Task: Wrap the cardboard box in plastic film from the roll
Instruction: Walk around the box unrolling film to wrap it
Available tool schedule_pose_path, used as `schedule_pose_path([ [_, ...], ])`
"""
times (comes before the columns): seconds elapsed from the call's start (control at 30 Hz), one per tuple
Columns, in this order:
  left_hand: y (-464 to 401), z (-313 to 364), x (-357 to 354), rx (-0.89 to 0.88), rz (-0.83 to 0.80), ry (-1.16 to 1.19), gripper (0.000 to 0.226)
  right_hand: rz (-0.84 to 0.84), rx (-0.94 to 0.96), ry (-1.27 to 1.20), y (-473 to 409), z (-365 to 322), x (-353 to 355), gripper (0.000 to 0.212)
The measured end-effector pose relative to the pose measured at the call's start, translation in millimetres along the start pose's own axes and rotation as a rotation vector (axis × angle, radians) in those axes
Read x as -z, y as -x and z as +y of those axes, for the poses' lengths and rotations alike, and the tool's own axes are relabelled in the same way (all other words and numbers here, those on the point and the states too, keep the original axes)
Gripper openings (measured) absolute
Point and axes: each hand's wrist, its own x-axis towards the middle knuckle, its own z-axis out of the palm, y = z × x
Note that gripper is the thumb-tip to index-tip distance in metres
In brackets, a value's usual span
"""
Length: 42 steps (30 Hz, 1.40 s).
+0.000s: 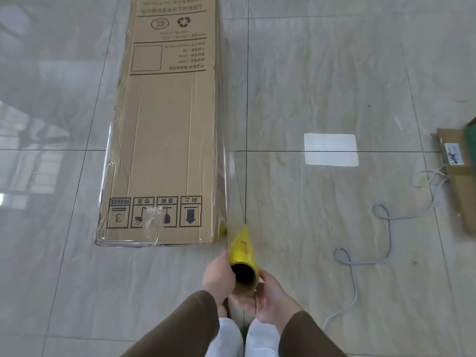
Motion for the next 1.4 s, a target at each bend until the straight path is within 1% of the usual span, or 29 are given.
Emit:
schedule_pose_path([
  [0.07,1,-5,7,-0.036,-0.019,-0.178,0.059,0.087,0.081,0.108,2,5,-5,0.048],
  [0.1,1,-7,9,-0.055,-0.026,-0.235,0.056,0.117,0.121,0.099,5,4,-10,0.046],
  [0.17,3,-11,11,-0.091,-0.024,-0.297,0.053,0.076,0.142,0.1,10,3,-23,0.051],
  [0.27,8,-21,10,-0.135,-0.024,-0.279,0.054,-0.014,0.127,0.176,15,11,-38,0.058],
  [0.37,8,-33,14,-0.181,-0.046,-0.223,0.058,0.008,0.142,0.138,11,28,-47,0.053],
  [0.47,9,-42,16,-0.2,-0.077,-0.156,0.058,0.035,0.134,-0.047,2,48,-51,0.048],
  [0.57,16,-61,11,-0.163,-0.111,0.074,0.071,0.043,0.102,-0.35,-10,74,-47,0.048],
  [0.63,21,-82,9,-0.119,-0.152,0.165,0.076,0.014,0.07,-0.516,-20,93,-46,0.049],
  [0.7,29,-103,4,-0.089,-0.227,0.163,0.072,-0.007,0.042,-0.627,-30,113,-49,0.05],
  [0.77,40,-119,-2,-0.074,-0.273,0.13,0.069,-0.034,0.041,-0.682,-38,129,-54,0.051],
  [0.87,43,-128,-1,-0.088,-0.243,0.046,0.074,-0.041,0.043,-0.737,-44,146,-57,0.047],
  [0.93,39,-128,4,-0.163,-0.241,-0.098,0.071,-0.006,0.06,-0.646,-49,156,-50,0.04],
  [1.0,36,-127,11,-0.281,-0.245,-0.358,0.066,0.063,0.086,-0.46,-55,166,-43,0.037],
  [1.07,39,-129,14,-0.362,-0.211,-0.598,0.059,0.12,0.109,-0.331,-59,169,-46,0.039],
  [1.1,40,-131,16,-0.382,-0.188,-0.671,0.055,0.134,0.12,-0.311,-59,167,-51,0.042],
  [1.2,39,-139,28,-0.366,-0.143,-0.708,0.039,0.098,0.179,-0.191,-57,158,-70,0.059],
  [1.27,37,-144,36,-0.36,-0.119,-0.729,0.036,0.048,0.18,-0.099,-58,158,-82,0.071],
  [1.3,36,-146,39,-0.368,-0.104,-0.74,0.037,-0.007,0.162,-0.108,-61,159,-89,0.076],
  [1.33,36,-147,41,-0.385,-0.092,-0.743,0.038,-0.079,0.135,-0.151,-63,161,-96,0.078],
  [1.4,36,-152,43,-0.416,-0.096,-0.729,0.042,-0.161,0.107,-0.192,-63,165,-111,0.073],
])
